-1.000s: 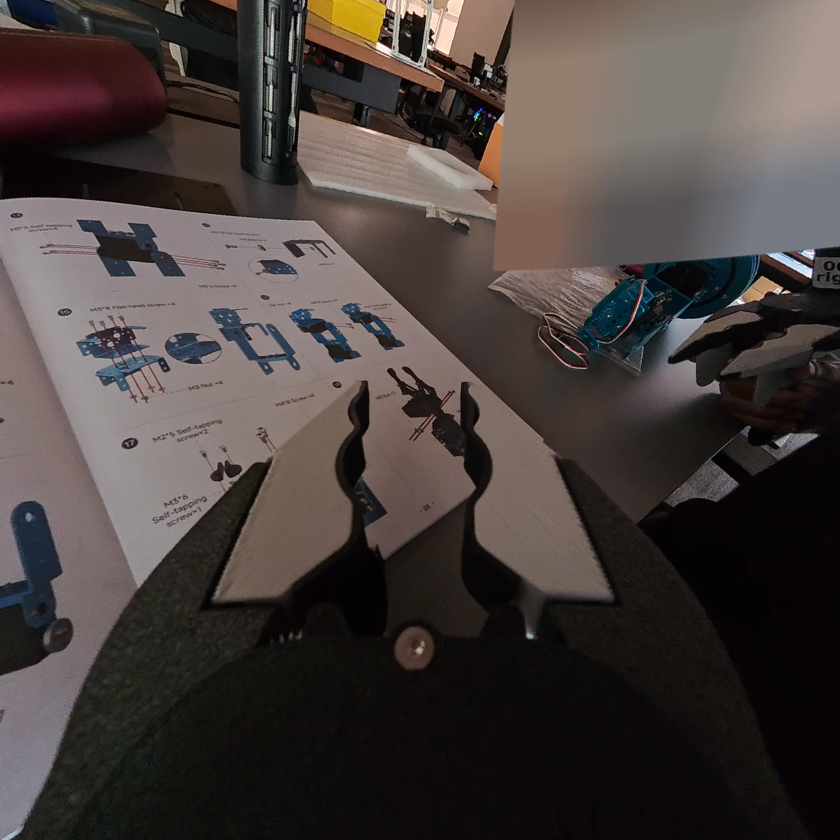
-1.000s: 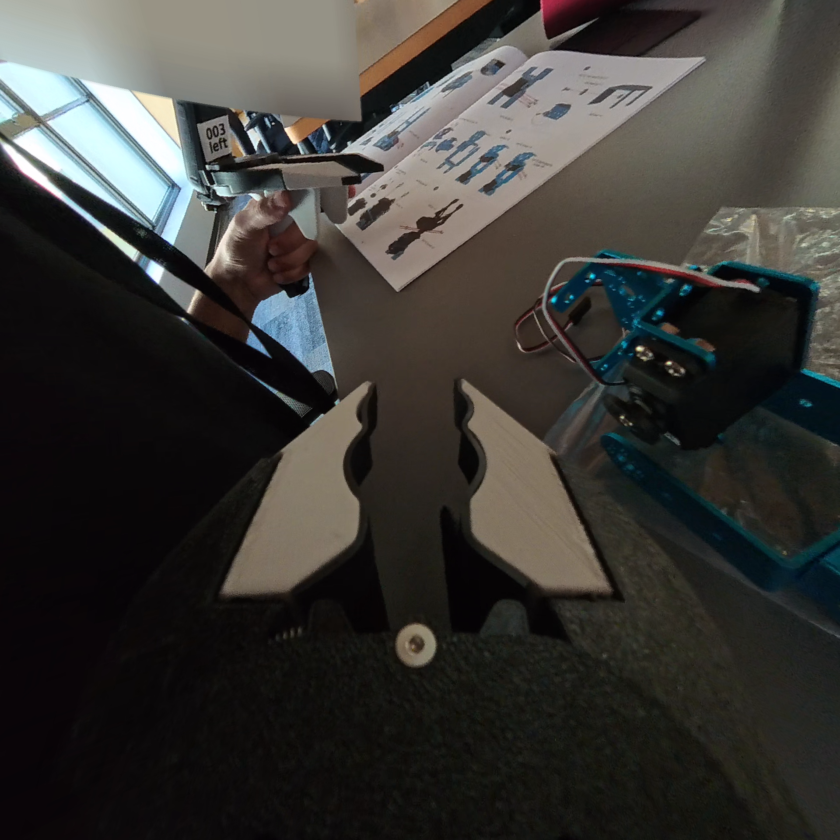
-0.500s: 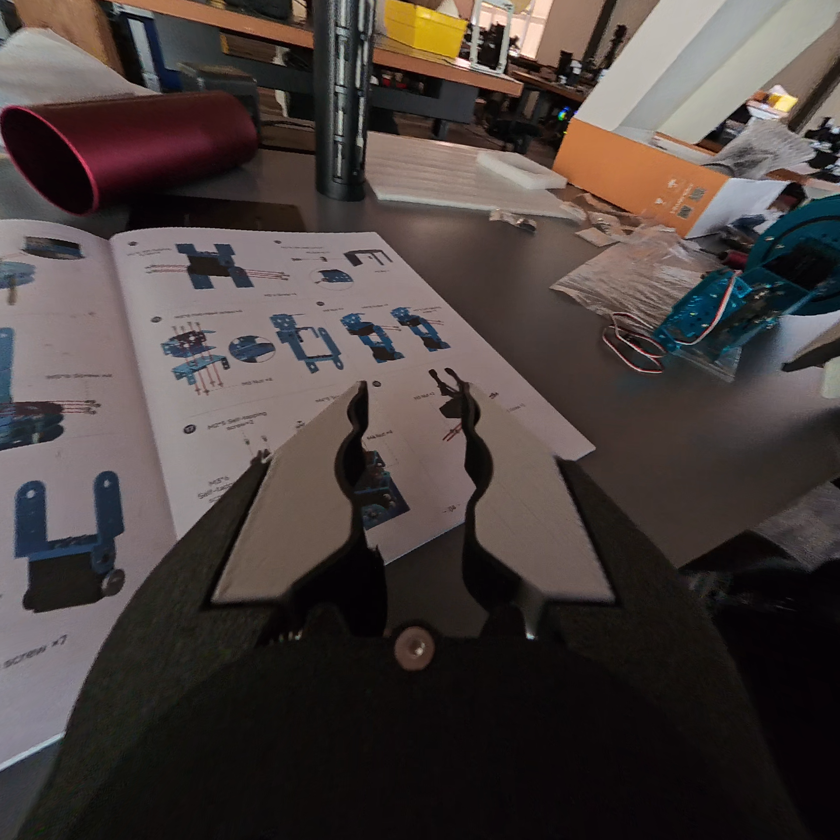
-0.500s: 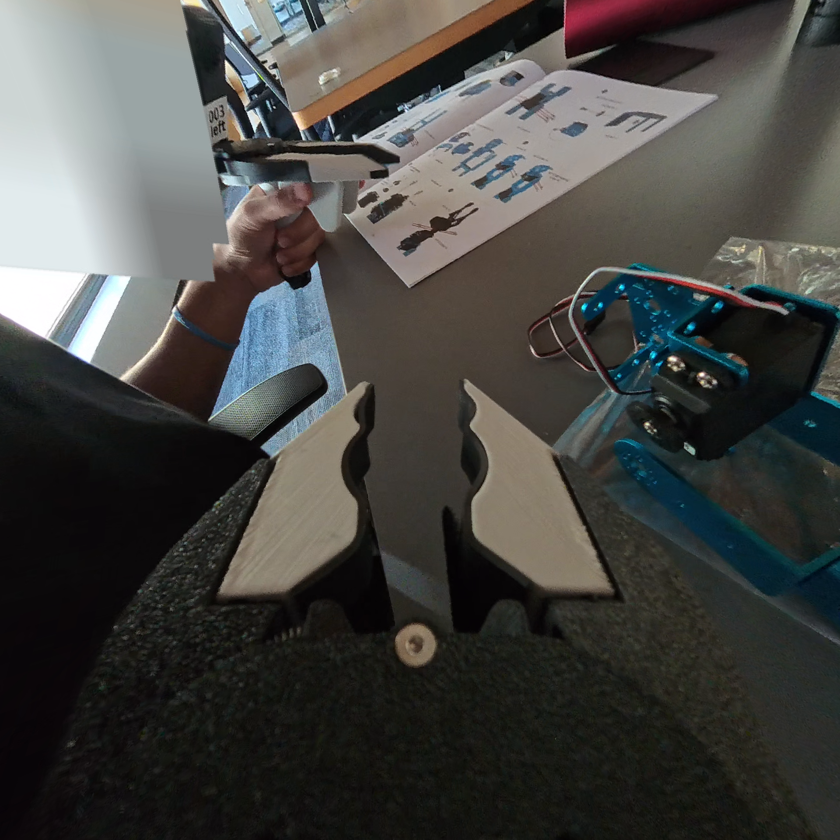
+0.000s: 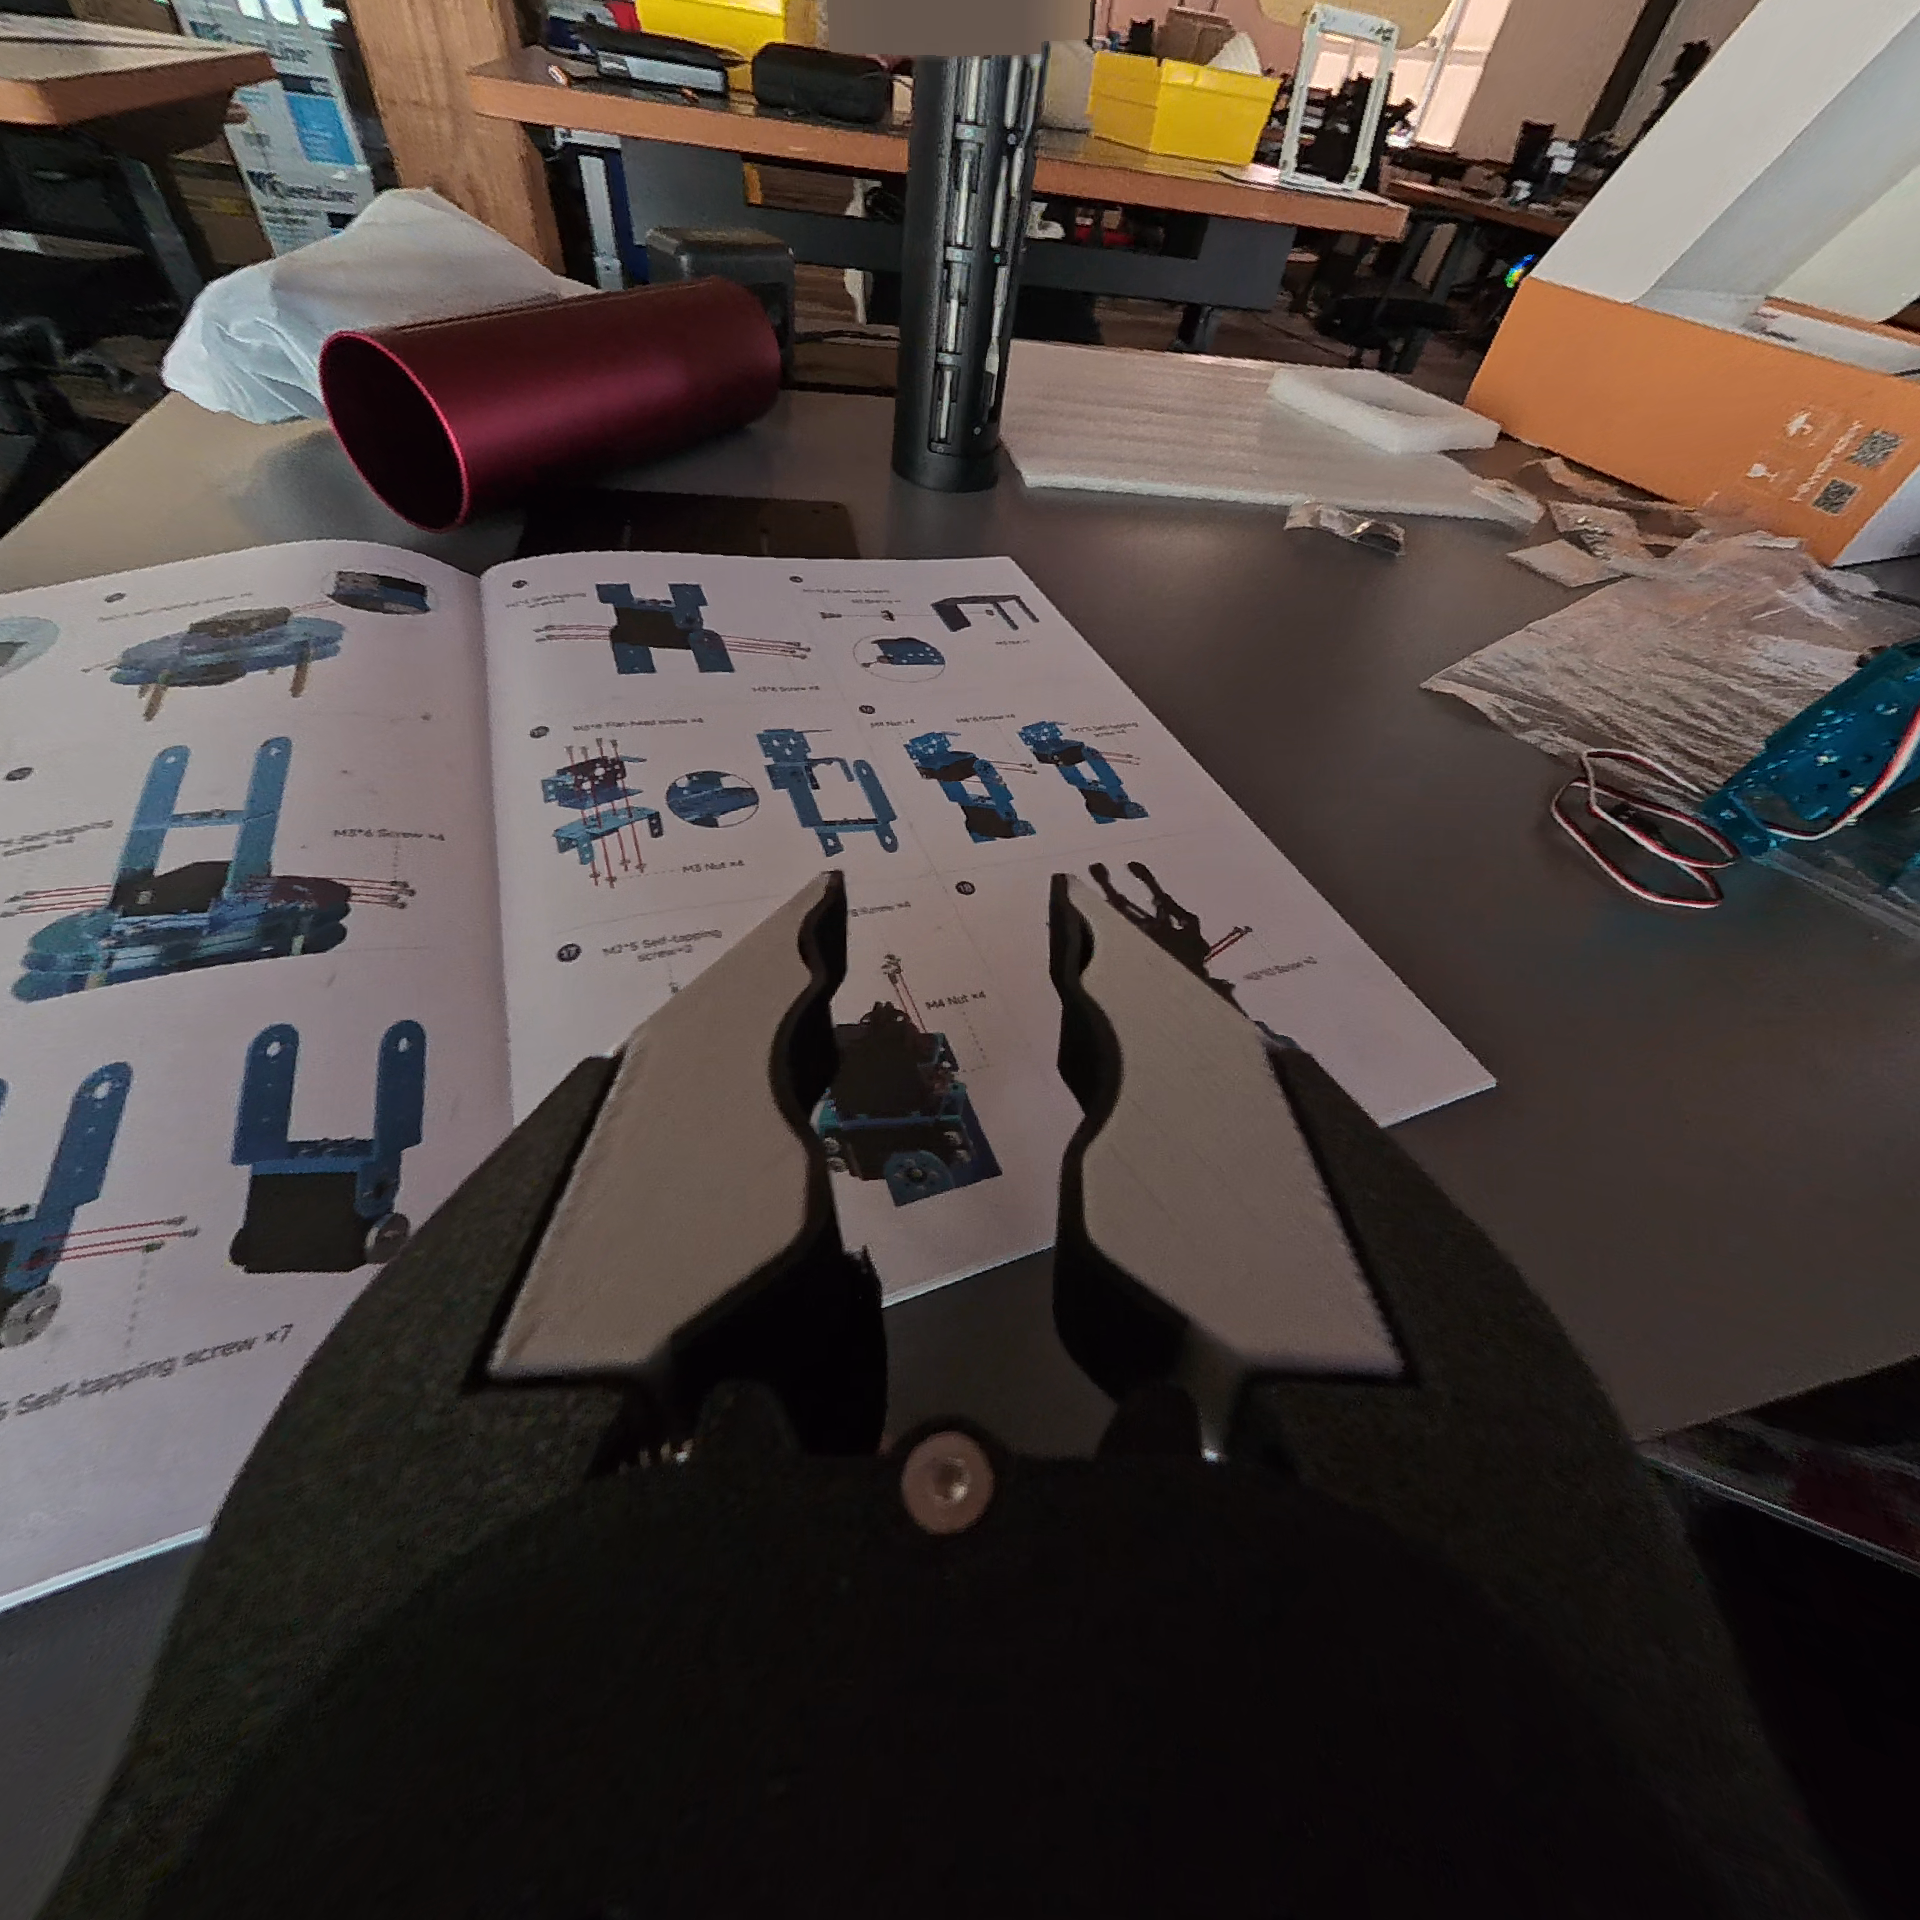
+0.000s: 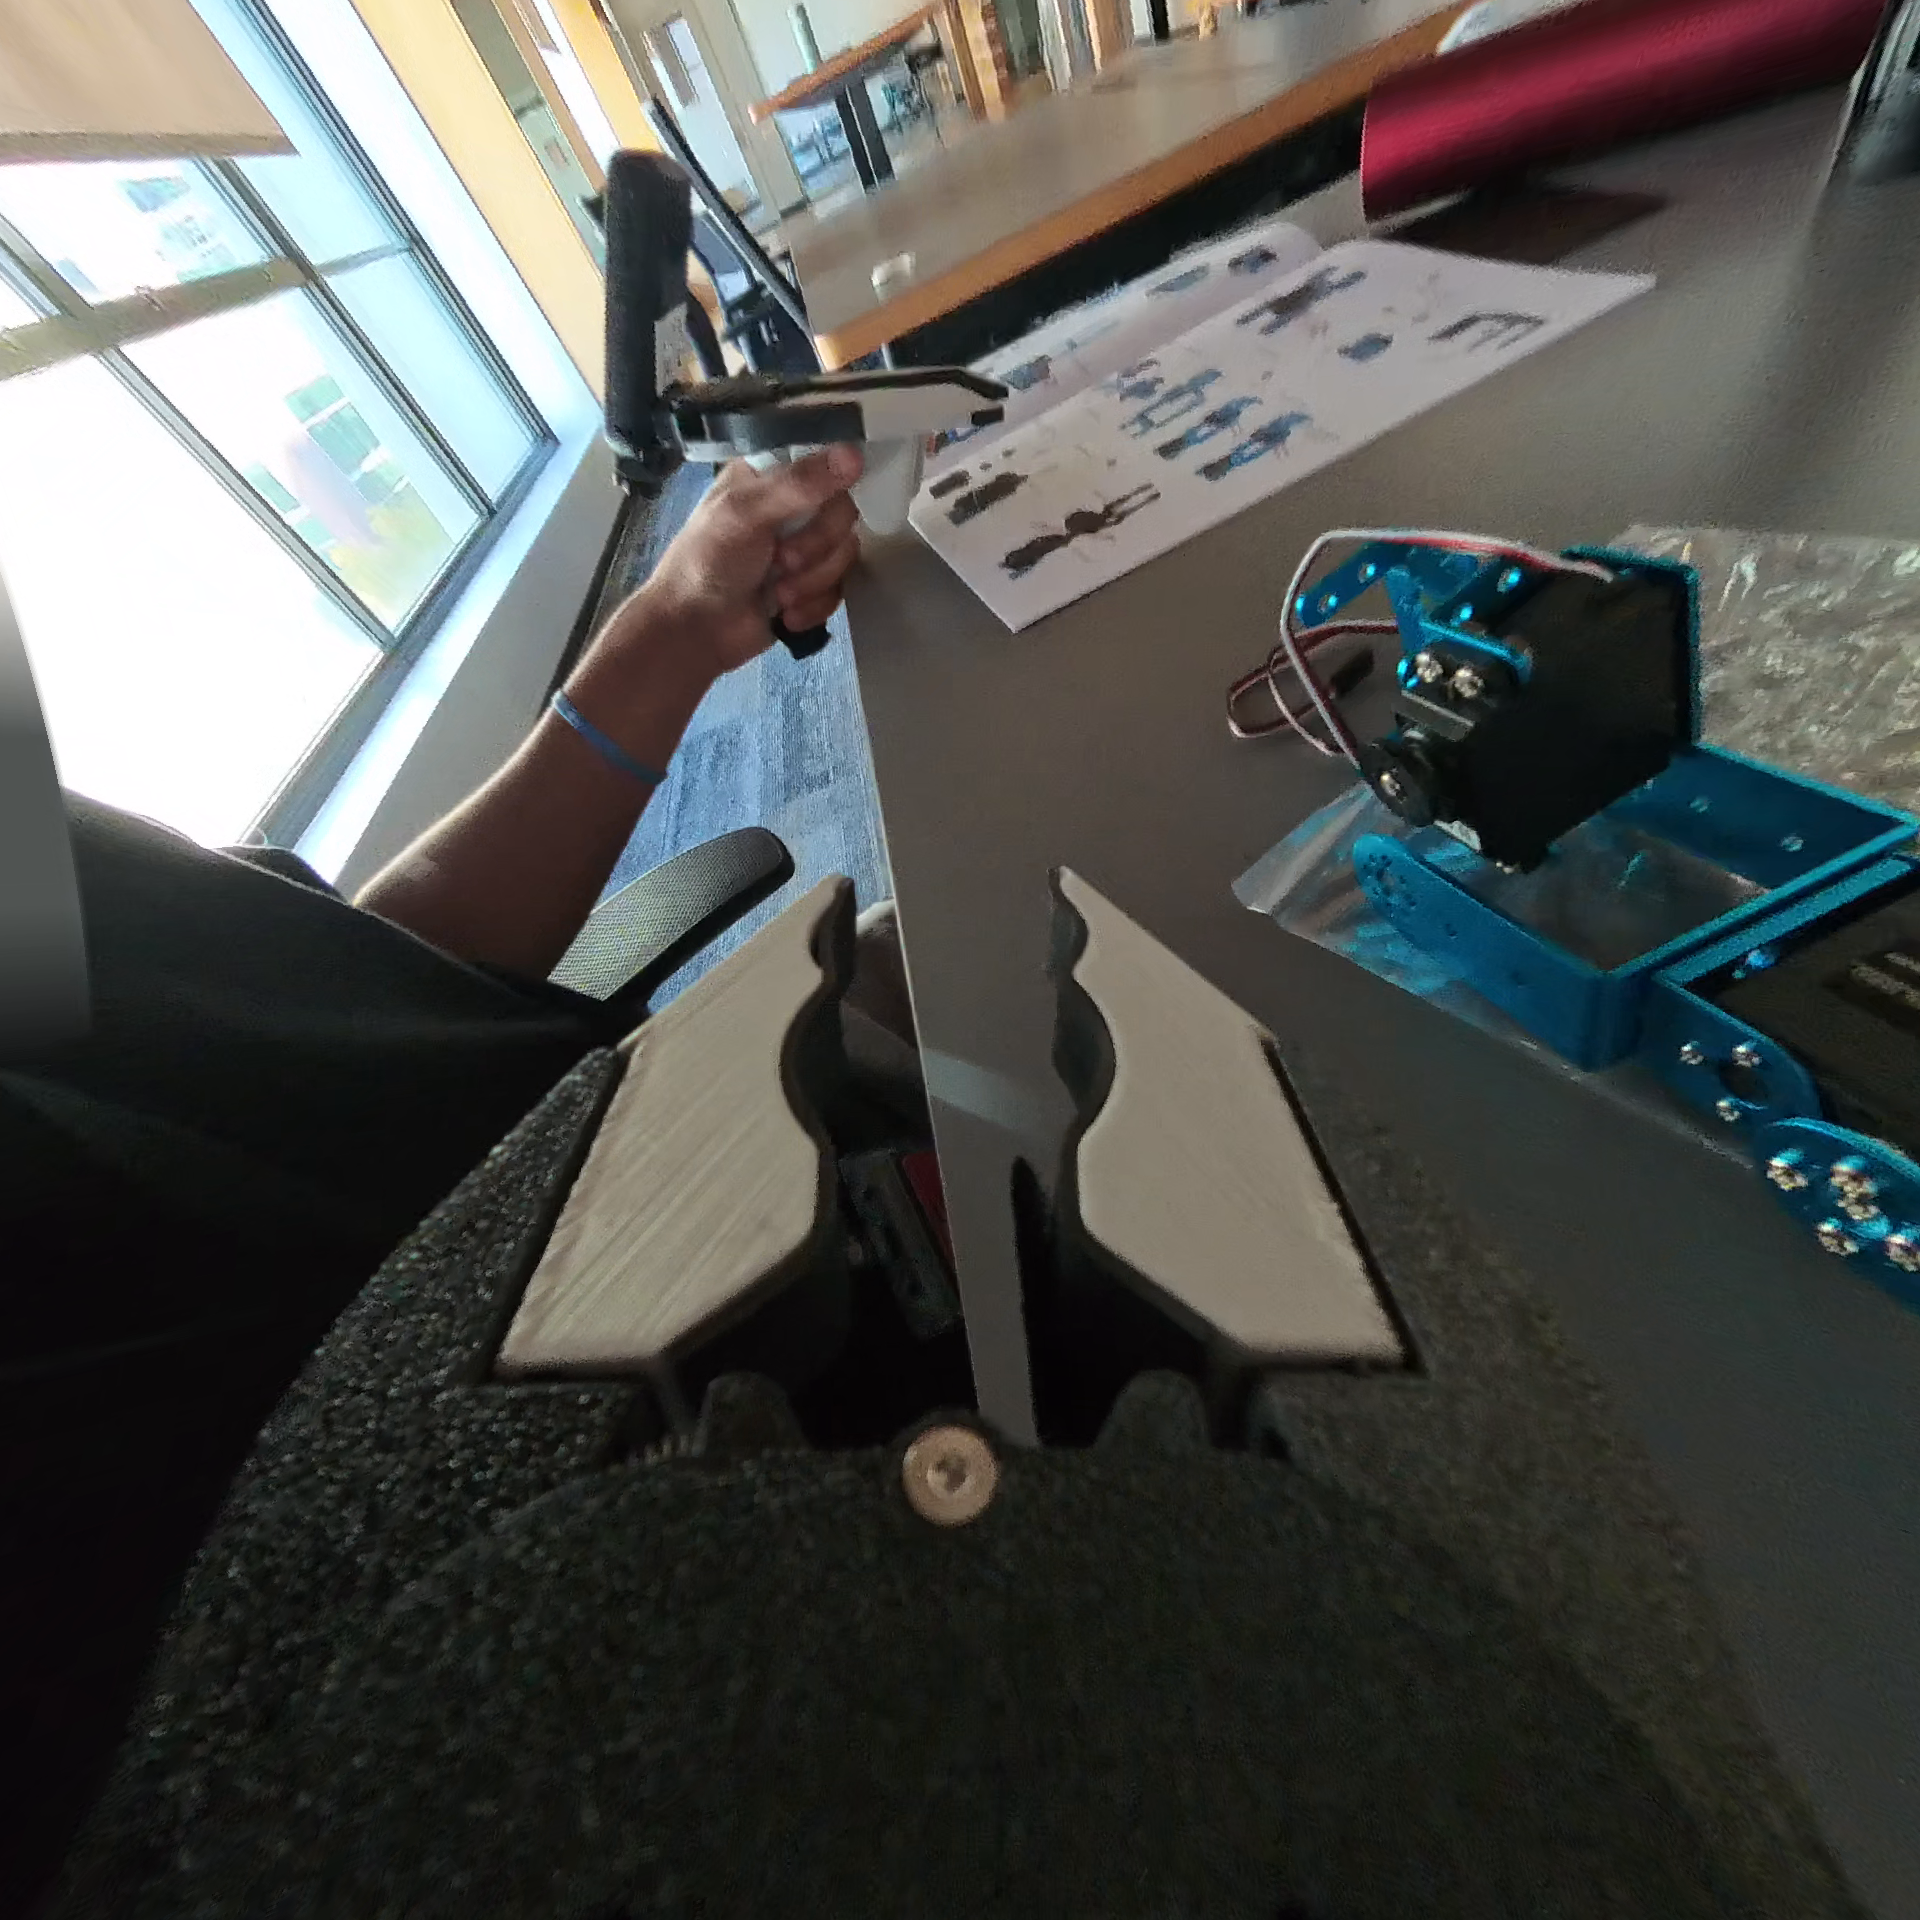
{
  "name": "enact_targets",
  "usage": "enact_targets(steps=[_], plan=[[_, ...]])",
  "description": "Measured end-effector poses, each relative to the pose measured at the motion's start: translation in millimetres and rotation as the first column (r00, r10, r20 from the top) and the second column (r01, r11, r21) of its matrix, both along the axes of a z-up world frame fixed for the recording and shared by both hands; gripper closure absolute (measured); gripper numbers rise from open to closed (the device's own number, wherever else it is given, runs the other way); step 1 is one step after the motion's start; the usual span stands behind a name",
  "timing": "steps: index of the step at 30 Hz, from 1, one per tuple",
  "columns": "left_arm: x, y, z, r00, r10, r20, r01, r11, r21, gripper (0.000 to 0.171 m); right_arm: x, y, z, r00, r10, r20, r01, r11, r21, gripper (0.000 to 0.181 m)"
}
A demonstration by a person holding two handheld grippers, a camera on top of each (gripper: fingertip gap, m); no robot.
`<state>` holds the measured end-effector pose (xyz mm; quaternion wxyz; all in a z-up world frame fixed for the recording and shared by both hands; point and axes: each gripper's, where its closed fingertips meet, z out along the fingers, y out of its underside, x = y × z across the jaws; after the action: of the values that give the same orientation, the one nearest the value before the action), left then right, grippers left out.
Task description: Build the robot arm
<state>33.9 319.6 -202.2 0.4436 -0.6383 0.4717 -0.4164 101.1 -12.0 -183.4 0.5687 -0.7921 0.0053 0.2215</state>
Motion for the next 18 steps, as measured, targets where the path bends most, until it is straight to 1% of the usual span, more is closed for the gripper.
enact_targets(steps=[3, 6, 9, 11, 13, 14, 18], plan=[[-1.8, 2.5, 2.2, 0.999, 0.04, 0.014, -0.04, 0.999, 0.034, 0.134, -4.6, -4.4, -4.3, 0.999, 0.023, 0.038, -0.023, 1.0, -0.018, 0.145], [-4.1, 4.4, 5.6, 0.997, 0.074, 0.037, -0.076, 0.995, 0.067, 0.135, -7.6, -9.3, -2.2, 0.995, 0.023, 0.096, -0.025, 1.0, 0.014, 0.143], [-5.1, 4.2, 7.5, 0.995, 0.083, 0.049, -0.088, 0.992, 0.093, 0.136, -9.9, -10.7, -1.3, 0.993, 0.031, 0.112, -0.034, 0.999, 0.026, 0.146], [-5.1, 3.3, 7.8, 0.996, 0.078, 0.05, -0.083, 0.991, 0.101, 0.136, -7.9, -9.2, -2.6, 0.994, 0.023, 0.103, -0.024, 1.0, 0.015, 0.143], [-5.3, 2.7, 8.1, 0.996, 0.069, 0.054, -0.074, 0.993, 0.096, 0.136, -6.4, -8.3, -2.9, 0.996, 0.02, 0.085, -0.02, 1.0, 0.008, 0.146], [-5.8, 2.9, 8.6, 0.996, 0.065, 0.06, -0.071, 0.994, 0.089, 0.136, -5.7, -8.2, -2.4, 0.997, 0.018, 0.078, -0.019, 1.0, 0.011, 0.143], [-9.1, 4.3, 13.2, 0.992, 0.056, 0.11, -0.061, 0.997, 0.044, 0.136, -3.7, -8.2, -1.7, 0.998, 0.006, 0.07, -0.007, 1.0, 0.014, 0.143]])
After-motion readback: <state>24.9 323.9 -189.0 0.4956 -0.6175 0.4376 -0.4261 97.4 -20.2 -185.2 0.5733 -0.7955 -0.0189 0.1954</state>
